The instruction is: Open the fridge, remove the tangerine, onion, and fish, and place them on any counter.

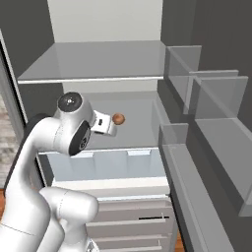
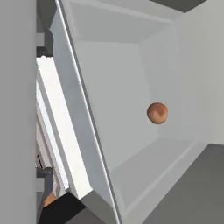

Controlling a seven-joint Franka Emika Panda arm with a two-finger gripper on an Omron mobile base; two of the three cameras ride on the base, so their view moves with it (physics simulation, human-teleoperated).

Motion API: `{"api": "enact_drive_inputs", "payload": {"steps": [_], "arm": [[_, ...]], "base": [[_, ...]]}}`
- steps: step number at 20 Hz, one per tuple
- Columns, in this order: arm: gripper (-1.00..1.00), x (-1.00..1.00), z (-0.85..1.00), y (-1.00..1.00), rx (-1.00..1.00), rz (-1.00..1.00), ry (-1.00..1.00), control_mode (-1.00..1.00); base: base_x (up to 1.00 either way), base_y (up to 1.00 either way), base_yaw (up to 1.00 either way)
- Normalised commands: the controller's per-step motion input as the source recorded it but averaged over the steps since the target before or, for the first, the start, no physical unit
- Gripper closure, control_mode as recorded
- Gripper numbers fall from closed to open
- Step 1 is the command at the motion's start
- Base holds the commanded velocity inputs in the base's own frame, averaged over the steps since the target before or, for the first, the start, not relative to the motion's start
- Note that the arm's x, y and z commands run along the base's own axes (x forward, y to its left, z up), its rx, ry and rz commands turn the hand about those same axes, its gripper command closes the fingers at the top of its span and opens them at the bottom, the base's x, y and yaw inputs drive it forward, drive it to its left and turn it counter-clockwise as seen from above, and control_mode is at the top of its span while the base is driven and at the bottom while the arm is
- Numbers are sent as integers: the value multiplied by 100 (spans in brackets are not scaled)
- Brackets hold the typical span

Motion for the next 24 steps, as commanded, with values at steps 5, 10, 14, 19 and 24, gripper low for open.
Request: {"api": "enact_drive_inputs", "payload": {"steps": [5, 10, 14, 19, 24], "arm": [[-100, 100, 0, 12, -3, 0, -12, -100], [-100, 100, 1, 0, 0, 0, 4, -100], [-100, 94, 9, 0, 0, 0, 7, -100], [-100, 70, -7, 0, 0, 0, 9, -100], [-100, 26, -31, 0, 0, 0, 0, -100]], "base": [[0, 0, 0], [0, 0, 0], [0, 0, 0], [0, 0, 0], [0, 0, 0]]}}
